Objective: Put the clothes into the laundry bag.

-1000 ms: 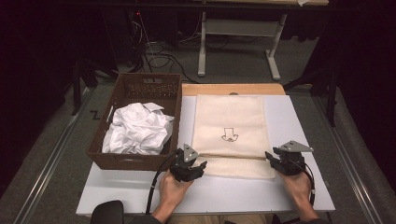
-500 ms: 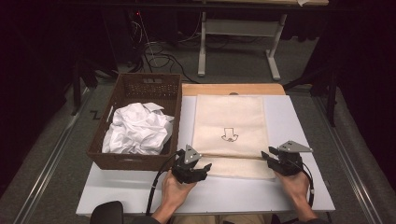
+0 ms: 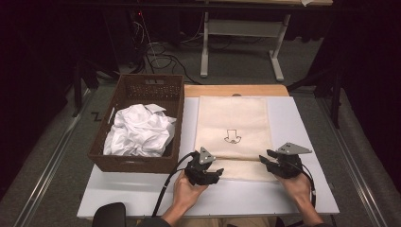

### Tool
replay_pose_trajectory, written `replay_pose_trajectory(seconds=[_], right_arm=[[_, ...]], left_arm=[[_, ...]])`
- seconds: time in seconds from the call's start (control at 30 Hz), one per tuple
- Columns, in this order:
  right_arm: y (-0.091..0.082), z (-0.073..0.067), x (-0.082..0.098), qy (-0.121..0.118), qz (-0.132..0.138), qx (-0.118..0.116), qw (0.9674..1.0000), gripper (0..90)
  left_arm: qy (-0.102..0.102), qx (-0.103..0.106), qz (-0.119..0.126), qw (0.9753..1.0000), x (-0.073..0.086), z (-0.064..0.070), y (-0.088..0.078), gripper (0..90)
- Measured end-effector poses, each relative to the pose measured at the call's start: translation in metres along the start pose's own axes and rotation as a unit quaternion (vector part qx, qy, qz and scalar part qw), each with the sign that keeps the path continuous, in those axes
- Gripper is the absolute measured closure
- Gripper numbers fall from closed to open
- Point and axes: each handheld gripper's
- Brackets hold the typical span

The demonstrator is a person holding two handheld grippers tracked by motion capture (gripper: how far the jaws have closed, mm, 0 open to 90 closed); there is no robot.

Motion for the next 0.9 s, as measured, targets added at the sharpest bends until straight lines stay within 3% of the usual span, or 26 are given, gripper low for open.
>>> replay_pose_trajectory(seconds=[0.17,0.3,0.5,0.73,0.9], right_arm=[[0.010,-0.007,-0.003,-0.012,-0.024,-0.011,0.9996,51.9],[0.022,-0.011,-0.009,-0.019,-0.031,-0.015,0.9992,50.5],[0.037,-0.016,-0.018,-0.021,-0.038,-0.027,0.9987,48.3],[0.057,-0.020,-0.022,-0.033,-0.059,-0.038,0.9970,48.4],[0.067,-0.021,-0.029,-0.043,-0.077,-0.031,0.9956,50.9]], left_arm=[[0.016,-0.002,-0.020,0.9997,0.001,0.003,0.012,46.3],[0.011,-0.012,-0.031,0.9994,0.001,0.001,0.015,44.8],[0.034,-0.015,-0.030,0.9989,0.003,0.002,0.015,44.4],[0.040,-0.014,-0.014,0.9990,0.009,0.002,0.015,44.0],[0.041,-0.017,-0.013,0.9989,0.010,0.003,0.014,44.0]])
Point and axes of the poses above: each handheld gripper's, and its own axes: y roughly forward along the jaws, x roughly out of its underside, z roughly to its right, and after that the axes turned 7 degrees about -x, right-handed
